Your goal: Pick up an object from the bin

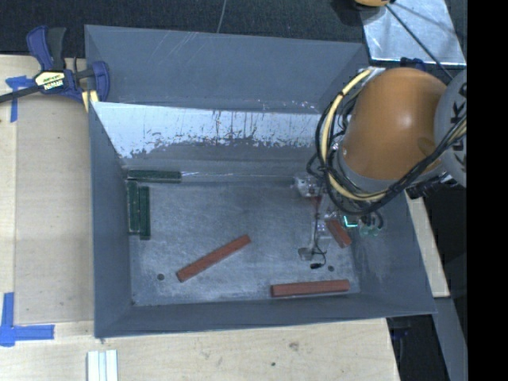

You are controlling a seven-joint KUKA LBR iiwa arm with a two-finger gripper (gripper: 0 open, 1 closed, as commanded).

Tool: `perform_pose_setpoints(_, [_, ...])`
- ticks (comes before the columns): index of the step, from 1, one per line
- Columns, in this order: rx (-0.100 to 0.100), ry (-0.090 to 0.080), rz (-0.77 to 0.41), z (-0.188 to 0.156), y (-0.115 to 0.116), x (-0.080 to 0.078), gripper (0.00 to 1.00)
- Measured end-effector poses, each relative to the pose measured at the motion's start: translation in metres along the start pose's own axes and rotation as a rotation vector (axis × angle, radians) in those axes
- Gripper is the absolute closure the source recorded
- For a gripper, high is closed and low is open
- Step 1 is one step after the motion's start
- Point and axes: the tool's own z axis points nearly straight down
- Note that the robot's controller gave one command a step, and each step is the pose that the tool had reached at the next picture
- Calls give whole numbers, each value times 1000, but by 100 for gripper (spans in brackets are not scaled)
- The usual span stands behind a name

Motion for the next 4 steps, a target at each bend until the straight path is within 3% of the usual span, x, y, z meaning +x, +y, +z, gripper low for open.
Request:
perform_pose_setpoints(1, [0, -7, 0, -3, 0, -2, 0])
perform_pose_setpoints(2, [0, -15, -15, 49, 36, -22, 0])
perform_pose_setpoints(3, [-3, -10, 32, 114, 17, -38, 0])
perform_pose_setpoints(4, [-1, -9, -93, 138, 88, -64, 100])
